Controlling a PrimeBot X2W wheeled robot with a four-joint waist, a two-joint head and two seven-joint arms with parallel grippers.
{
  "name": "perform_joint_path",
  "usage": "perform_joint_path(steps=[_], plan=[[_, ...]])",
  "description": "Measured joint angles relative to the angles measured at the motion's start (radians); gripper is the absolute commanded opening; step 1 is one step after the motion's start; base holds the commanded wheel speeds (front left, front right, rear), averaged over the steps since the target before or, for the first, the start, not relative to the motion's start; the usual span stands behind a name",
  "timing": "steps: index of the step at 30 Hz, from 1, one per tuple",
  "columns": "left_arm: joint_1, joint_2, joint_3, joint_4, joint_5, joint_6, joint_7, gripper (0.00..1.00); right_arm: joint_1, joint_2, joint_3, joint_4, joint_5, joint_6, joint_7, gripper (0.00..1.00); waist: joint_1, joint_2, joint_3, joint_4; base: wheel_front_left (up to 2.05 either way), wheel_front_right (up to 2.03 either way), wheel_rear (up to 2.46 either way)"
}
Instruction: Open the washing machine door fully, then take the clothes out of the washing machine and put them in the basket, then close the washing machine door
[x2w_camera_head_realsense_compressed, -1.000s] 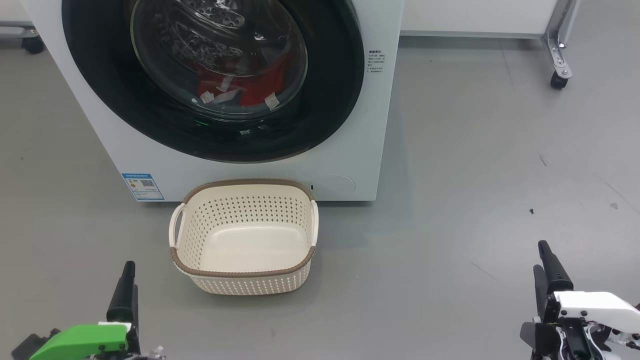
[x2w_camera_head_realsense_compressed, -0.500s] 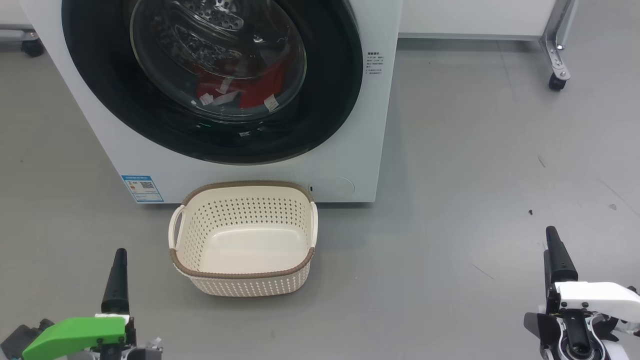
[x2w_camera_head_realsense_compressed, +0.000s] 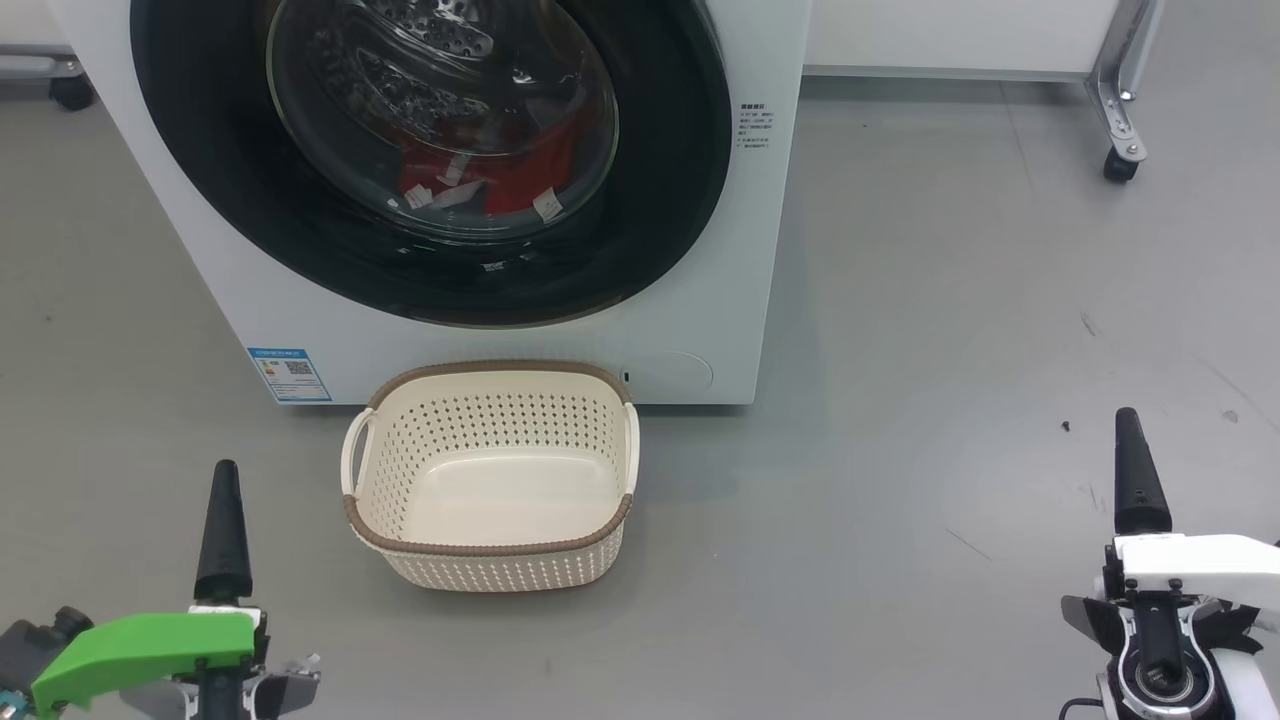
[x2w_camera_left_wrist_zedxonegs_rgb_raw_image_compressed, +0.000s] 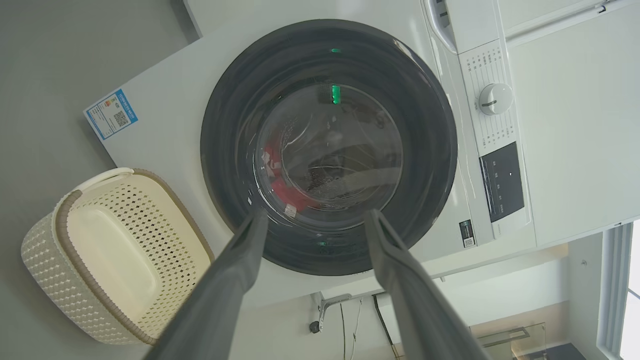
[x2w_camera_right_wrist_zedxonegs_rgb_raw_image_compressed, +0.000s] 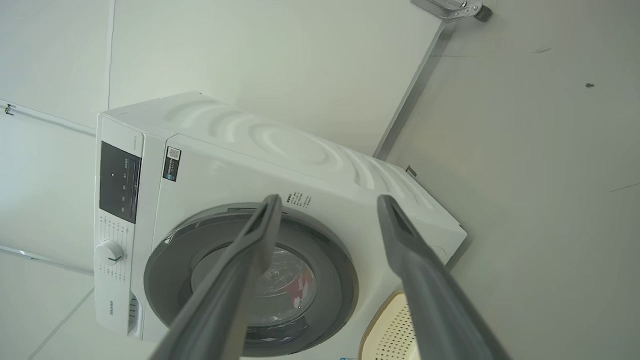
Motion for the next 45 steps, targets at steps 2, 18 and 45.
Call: perform_joint_path(steps=[2, 18, 45], plan=[[0.0, 0.0, -0.002, -0.014, 0.018, 0.0, -0.008, 1.0, -0.002, -0.002, 0.0, -0.01, -0.03, 0.0, -0.008, 1.0, 0.0, 0.0, 0.0, 0.001, 0.0, 0.0, 0.0], [-0.016, 0.004, -0.073, -0.112, 0.374, 0.002, -0.066, 1.0, -0.009, -0.039, 0.032, -0.062, -0.296, -0.029, -0.065, 1.0, 0.0, 0.0, -0.004, 0.007, 0.0, 0.0, 0.0], [-0.007, 0.017, -0.265, -0.115, 0.954, 0.101, -0.157, 1.0, -0.008, -0.12, 0.177, -0.07, -0.736, -0.096, -0.154, 1.0, 0.0, 0.0, -0.001, -0.006, 0.0, 0.0, 0.0]])
